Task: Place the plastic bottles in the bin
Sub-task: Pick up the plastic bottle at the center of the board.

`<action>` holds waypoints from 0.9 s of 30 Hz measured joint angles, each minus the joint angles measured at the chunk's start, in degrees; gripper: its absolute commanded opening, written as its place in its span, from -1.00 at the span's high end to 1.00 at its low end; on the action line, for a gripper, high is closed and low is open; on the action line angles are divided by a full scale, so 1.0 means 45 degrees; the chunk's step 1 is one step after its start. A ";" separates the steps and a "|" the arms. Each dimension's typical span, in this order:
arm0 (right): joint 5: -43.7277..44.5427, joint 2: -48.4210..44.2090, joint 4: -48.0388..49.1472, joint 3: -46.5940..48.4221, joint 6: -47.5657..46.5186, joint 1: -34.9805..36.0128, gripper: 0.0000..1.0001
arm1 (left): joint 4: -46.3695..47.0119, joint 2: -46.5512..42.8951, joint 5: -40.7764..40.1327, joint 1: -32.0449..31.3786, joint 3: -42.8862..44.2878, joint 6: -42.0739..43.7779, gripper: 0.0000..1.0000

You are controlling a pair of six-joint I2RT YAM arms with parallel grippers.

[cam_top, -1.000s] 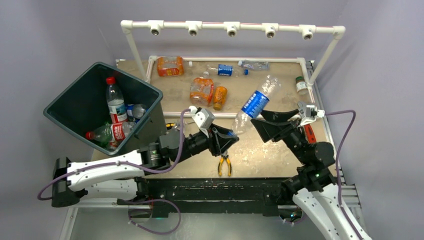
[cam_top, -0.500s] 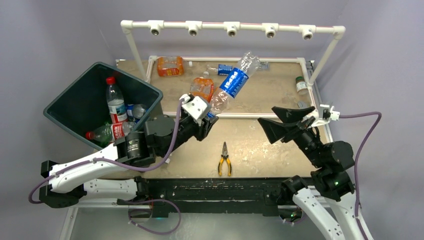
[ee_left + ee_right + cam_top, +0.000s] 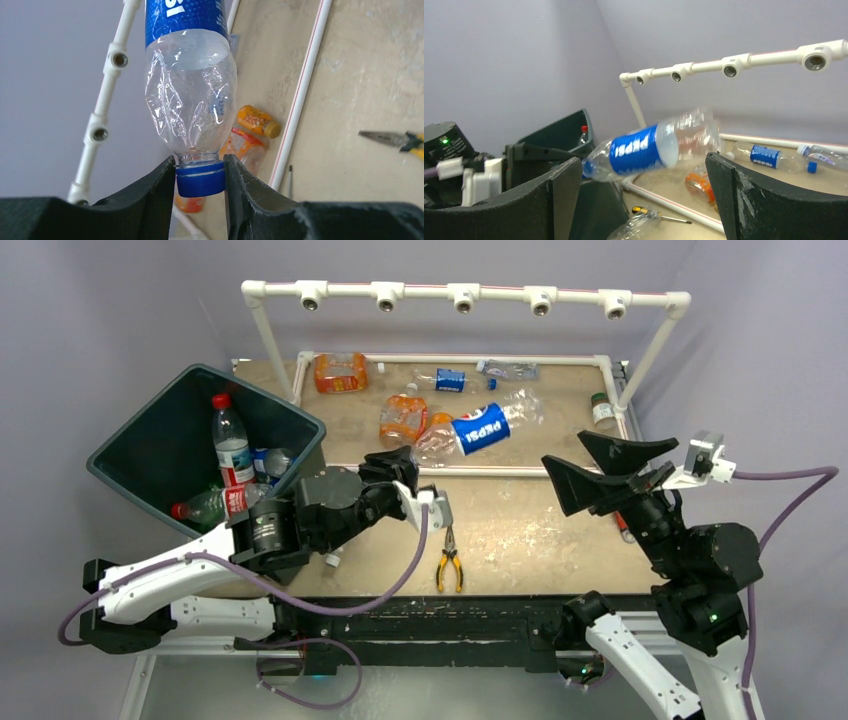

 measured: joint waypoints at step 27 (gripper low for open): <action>-0.5066 -0.0850 -0.1758 -0.3337 -0.2205 0.0602 -0.93 | -0.8136 0.2807 0.6742 0.0534 0.2798 0.3293 1.00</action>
